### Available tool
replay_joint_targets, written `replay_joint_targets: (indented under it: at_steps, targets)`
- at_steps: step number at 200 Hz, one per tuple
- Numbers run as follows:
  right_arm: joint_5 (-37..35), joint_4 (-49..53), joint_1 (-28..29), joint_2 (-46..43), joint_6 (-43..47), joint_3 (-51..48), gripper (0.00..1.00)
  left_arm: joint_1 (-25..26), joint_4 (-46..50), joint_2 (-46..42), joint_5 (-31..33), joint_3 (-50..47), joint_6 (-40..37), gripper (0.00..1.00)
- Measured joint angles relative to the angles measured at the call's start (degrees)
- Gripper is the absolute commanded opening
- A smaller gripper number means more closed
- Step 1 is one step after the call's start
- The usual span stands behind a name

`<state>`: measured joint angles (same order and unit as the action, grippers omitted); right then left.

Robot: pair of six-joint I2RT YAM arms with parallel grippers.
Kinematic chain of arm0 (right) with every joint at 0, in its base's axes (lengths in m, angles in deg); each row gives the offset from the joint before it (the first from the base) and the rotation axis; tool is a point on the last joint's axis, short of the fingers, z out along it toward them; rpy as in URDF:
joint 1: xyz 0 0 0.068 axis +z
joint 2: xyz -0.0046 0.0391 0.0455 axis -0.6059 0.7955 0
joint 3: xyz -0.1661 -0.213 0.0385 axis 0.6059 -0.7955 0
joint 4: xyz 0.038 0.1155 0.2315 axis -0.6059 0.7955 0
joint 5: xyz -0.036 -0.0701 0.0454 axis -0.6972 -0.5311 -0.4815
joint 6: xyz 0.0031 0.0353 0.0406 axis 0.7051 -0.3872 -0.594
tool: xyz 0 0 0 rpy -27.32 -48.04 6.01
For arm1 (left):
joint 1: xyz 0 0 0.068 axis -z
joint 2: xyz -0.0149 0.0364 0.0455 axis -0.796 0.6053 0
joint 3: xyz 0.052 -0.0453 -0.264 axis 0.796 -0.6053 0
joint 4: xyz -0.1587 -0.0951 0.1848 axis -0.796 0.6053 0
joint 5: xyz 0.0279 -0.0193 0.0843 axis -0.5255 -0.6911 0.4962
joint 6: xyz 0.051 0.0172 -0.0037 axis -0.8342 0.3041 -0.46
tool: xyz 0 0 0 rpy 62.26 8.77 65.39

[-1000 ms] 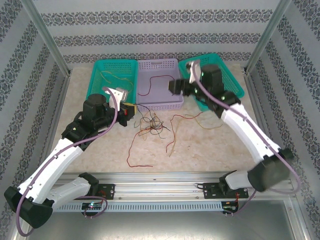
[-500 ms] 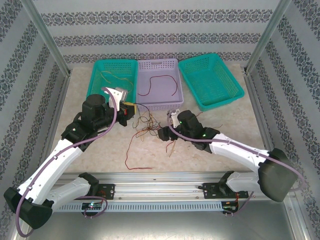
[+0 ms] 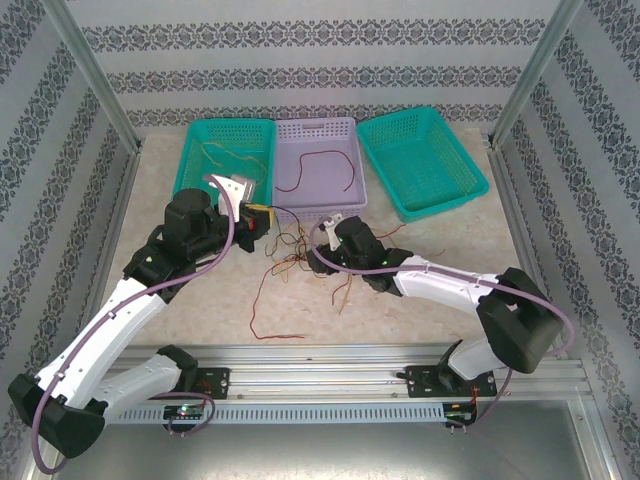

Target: Untangle the cables

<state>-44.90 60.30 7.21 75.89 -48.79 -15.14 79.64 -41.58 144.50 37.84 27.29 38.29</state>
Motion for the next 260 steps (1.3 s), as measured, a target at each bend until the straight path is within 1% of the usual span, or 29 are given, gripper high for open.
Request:
replay_joint_targets:
  at_steps: [20, 34, 54, 67, 73, 91, 129, 171, 235, 260]
  targets:
    - [-0.3, -0.2, 0.0, 0.7, 0.3, 0.5, 0.34, 0.0, 0.0, 0.0, 0.0, 0.0, 0.0, 0.0]
    - [-0.5, -0.2, 0.0, 1.2, 0.3, 0.7, 0.29, 0.0, 0.0, 0.0, 0.0, 0.0, 0.0, 0.0]
    - [-0.5, -0.3, 0.0, 1.7, 0.0, 0.7, 0.23, 0.0, 0.0, 0.0, 0.0, -0.1, 0.0, 0.0]
    - [-0.4, -0.5, 0.0, 2.1, -0.3, 0.7, 0.17, 0.0, -0.1, 0.0, 0.0, -0.2, 0.0, 0.0]
    - [-0.4, -0.5, 0.0, 2.3, -0.3, 0.7, 0.11, 0.0, -0.1, 0.0, 0.0, -0.2, 0.0, 0.0]
    - [-0.5, -0.4, 0.0, 2.4, -0.2, 0.7, 0.0, 0.0, -0.2, -0.2, 0.0, -0.4, 0.0, 0.0]
    - [-1.3, 0.3, -0.9, 2.3, -0.8, 0.4, 0.0, 0.0, -0.2, -3.4, 1.4, -1.0, 0.0, 0.0]
    - [-1.1, -0.2, -6.6, -0.2, -2.7, -4.5, 0.0, 0.0, -0.4, -9.4, 3.8, -1.3, -0.8, 0.0]
    - [-0.3, -0.2, -14.7, -5.6, -4.6, -12.4, 0.0, 0.0, -0.2, -13.2, 5.7, -0.6, -1.3, 0.0]
    - [0.7, 0.0, -16.3, -7.8, -4.6, -13.4, 0.0, 0.0, -0.1, -14.3, 5.6, 0.0, -1.3, 0.0]
